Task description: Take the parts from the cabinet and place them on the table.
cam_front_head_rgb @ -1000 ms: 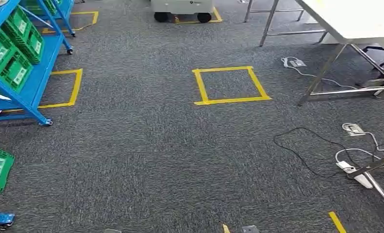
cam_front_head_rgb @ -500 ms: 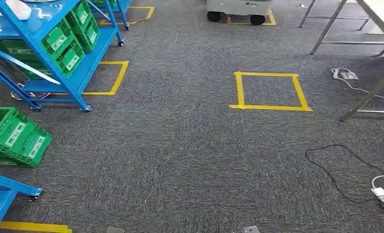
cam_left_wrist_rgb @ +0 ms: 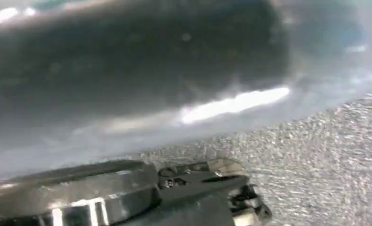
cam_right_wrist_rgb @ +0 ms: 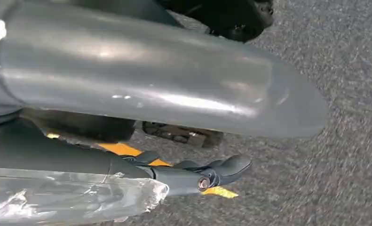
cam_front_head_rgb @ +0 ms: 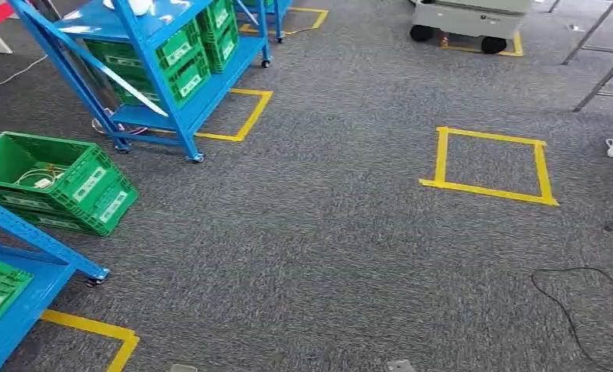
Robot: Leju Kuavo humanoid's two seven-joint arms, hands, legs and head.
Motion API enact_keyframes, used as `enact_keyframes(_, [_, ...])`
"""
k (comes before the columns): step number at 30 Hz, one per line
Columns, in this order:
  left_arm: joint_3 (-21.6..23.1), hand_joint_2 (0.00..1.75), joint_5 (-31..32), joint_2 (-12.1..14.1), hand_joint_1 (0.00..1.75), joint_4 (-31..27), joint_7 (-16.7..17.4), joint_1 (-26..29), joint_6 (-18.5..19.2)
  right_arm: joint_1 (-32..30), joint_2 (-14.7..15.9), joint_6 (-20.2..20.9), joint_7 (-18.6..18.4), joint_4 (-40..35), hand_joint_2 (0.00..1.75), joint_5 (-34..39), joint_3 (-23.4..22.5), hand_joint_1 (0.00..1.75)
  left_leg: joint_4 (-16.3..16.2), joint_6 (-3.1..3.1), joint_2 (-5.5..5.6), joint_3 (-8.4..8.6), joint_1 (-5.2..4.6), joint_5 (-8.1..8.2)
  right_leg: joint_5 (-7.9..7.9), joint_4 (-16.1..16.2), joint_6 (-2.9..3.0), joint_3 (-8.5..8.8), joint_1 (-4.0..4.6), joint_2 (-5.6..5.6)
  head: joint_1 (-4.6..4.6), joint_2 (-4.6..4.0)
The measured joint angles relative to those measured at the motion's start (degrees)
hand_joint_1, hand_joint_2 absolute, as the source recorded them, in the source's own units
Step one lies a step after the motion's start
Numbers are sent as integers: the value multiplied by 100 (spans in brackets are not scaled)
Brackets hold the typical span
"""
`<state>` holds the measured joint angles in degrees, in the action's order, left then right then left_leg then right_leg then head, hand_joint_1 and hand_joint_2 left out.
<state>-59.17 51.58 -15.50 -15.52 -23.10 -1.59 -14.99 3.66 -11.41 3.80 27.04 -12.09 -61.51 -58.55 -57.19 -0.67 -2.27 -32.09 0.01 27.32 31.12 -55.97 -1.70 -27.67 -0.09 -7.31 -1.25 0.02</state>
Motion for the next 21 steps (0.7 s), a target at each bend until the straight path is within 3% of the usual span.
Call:
enact_keyframes(1, [-2, 0, 0, -2, 0, 0, 0, 4, 0, 10, 0, 0, 2, 0, 0, 0, 0, 0, 8, -32, 50, -1, 19, -9, 112, -112, -32, -64, -14, 275, -35, -2])
enact_keyframes(2, [-2, 0, 0, -2, 0, 0, 0, -6, 0, 6, 0, 2, 4, 0, 0, 2, 0, 0, 7, -74, 106, -7, 22, -12, 302, -428, -31, -199, -27, 517, -61, -2])
enact_keyframes(3, [-2, 0, 0, -7, 0, 0, 0, -20, 0, -1, 0, 7, 4, 0, 0, 0, 0, 0, 7, -96, 176, -19, 19, -17, 547, -942, -32, -444, -29, 646, -72, 0])
enact_keyframes(4, [-2, 0, 0, -7, 0, 0, 0, -24, 0, -16, 0, 4, 0, -2, 0, 0, 0, 0, 6, -104, 265, -25, 8, -19, 777, -1534, -28, -742, -25, 704, -74, 0])
enact_keyframes(5, [-2, 0, 0, -4, 0, 0, 0, -17, 0, -24, 0, 4, 0, 0, 0, 0, 0, 0, 5, -106, 340, -23, 0, -20, 857, -1875, -19, -937, -20, 718, -85, -2])
enact_keyframes(6, [-2, 0, 0, -4, 0, 0, 0, -9, 0, -31, 0, 4, -2, -2, 0, 0, 0, 0, 4, -106, 413, -18, -10, -20, 788, -1945, -6, -1016, -20, 721, -83, -2])
enact_keyframes(7, [-2, 0, 0, -4, 0, 0, 0, -6, 0, -32, 0, 2, -2, -2, 0, 0, -2, 0, 2, -106, 495, -9, -17, -20, 589, -1759, 19, -972, -18, 726, -83, -2])
enact_keyframes(9, [-2, 0, 0, -13, 0, 0, 0, -12, 0, -28, 2, 2, 0, -4, 0, 0, -2, 0, 1, -104, 668, 21, -22, -19, -35, -753, 85, -562, -11, 849, -83, 0])
enact_keyframes(10, [-2, 0, 0, -20, 0, 0, 0, -15, 0, -29, 2, 2, -2, -4, 0, 0, 0, 0, 1, -100, 744, 24, -11, -18, -226, -244, 119, -357, -12, 1131, -92, 0])
enact_keyframes(11, [-2, 0, 0, -28, 0, 0, 0, -26, 0, -33, 2, 2, 0, -4, 0, 0, 0, 0, -22, -70, 796, -4, -42, -18, -167, -144, 142, -315, -41, 1344, -76, -2])
enact_keyframes(12, [-2, 0, 0, -31, 0, 0, 0, -28, 0, -22, 2, 2, 2, -7, 0, 0, 0, 0, -24, -40, 854, -41, -14, -27, -150, -90, 127, -235, -33, 1290, -96, -2])
enact_keyframes(14, [-2, 0, 0, -31, 0, 0, 0, -11, 4, -25, 2, 4, -4, -7, 0, 0, -2, 0, -10, 49, 976, -76, 31, -70, -154, -104, 145, -243, 0, 1203, -98, 0])
enact_keyframes(15, [-4, 0, 0, -31, 0, 0, 0, -7, 0, -22, -4, 2, -2, -7, 0, 2, -2, 0, -2, 91, 1066, -96, 11, -76, -183, -46, 179, -220, -22, 1114, -89, 0])
enact_keyframes(16, [-4, 0, 0, -24, 0, 0, 0, -8, -2, -15, -11, 2, 0, -9, 0, 2, -2, 0, -88, 95, 873, -111, 5, 15, -213, 14, 210, -182, -46, 993, -89, 0])
enact_keyframes(17, [-4, 0, 0, -22, 0, 0, 0, -12, -2, -17, -11, 2, 9, -11, 0, 2, -2, 0, -335, 123, 579, -222, -9, 206, -220, 49, 247, -159, -45, 931, -41, -2])
enact_keyframes(18, [-4, 0, 0, -17, 0, 0, 0, -22, -2, -28, -11, 4, 7, -11, 0, 0, -2, 0, -723, 152, 429, -403, -4, 422, -217, 48, 250, -153, -37, 828, -33, -2])
enact_keyframes(20, [-4, 0, 0, -15, 0, 0, 0, -25, -2, -55, -11, 2, 4, -11, 0, 2, -2, 0, -1582, 197, 311, -821, 24, 778, -189, 45, 271, -148, -24, 616, -35, -2])
enact_keyframes(21, [-4, 0, 0, -11, 0, 0, 0, -12, 0, -57, -11, 2, 2, -11, 0, 2, -4, 0, -1751, 220, 292, -908, 43, 772, -179, 44, 265, -143, -22, 527, -35, 0])
